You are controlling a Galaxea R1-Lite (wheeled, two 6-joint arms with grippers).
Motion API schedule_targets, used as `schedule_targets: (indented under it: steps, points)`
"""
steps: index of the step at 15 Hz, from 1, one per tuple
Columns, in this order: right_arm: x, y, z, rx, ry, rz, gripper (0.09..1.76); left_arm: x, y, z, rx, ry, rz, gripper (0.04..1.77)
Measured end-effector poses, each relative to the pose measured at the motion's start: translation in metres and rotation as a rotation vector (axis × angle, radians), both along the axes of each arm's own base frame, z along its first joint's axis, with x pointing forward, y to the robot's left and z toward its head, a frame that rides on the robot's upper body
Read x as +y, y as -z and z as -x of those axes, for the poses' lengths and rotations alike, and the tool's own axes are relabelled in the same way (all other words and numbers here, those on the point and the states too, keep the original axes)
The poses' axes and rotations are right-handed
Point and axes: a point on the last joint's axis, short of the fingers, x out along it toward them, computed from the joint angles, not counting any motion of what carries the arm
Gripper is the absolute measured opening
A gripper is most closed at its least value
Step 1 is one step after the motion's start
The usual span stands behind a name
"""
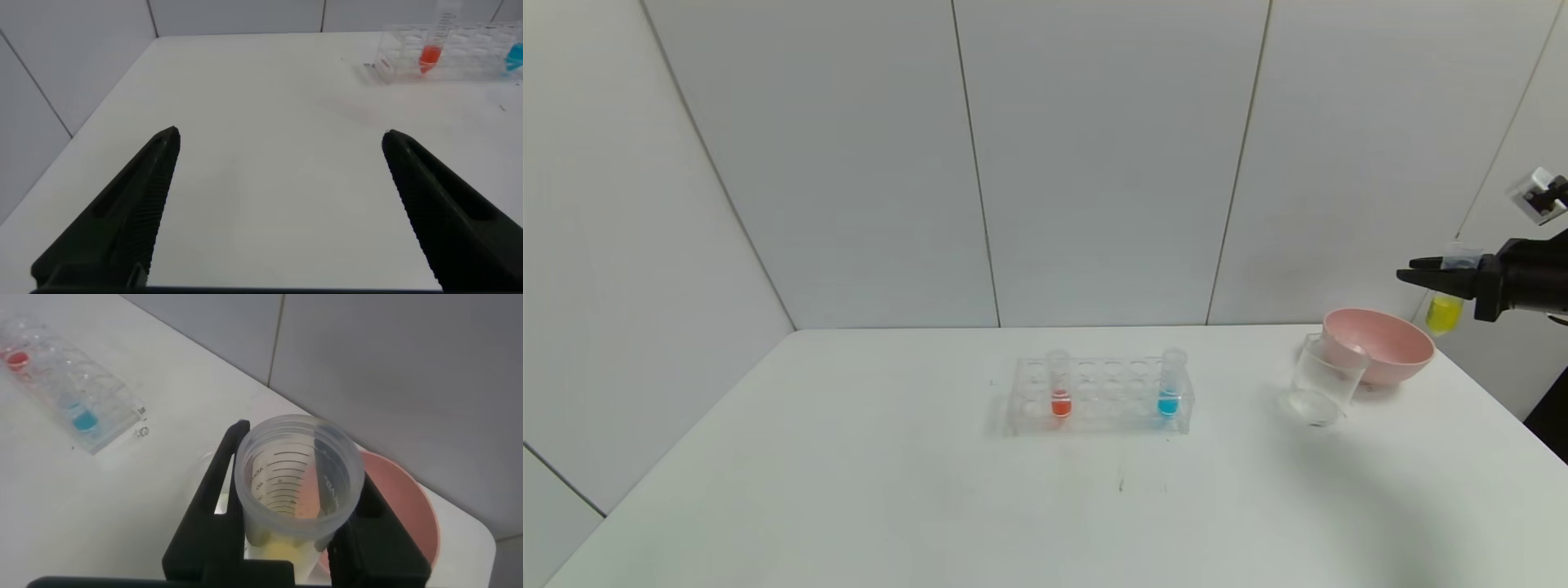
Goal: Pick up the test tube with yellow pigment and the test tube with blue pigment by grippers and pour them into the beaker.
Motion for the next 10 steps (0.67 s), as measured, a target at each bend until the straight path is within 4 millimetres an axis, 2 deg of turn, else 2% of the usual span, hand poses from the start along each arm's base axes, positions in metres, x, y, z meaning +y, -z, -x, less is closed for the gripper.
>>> schedule_targets:
  steps: [4,10]
  points:
    - [0.006,0.005,-0.019,0.048,0.078,0.093,0.61,0.000,0.000,0.000,0.000,0.000,0.000,1.76]
    - [0.028,-0.002,-0.030,0.056,0.099,0.277,0.61,0.000,0.000,0.000,0.000,0.000,0.000,1.76]
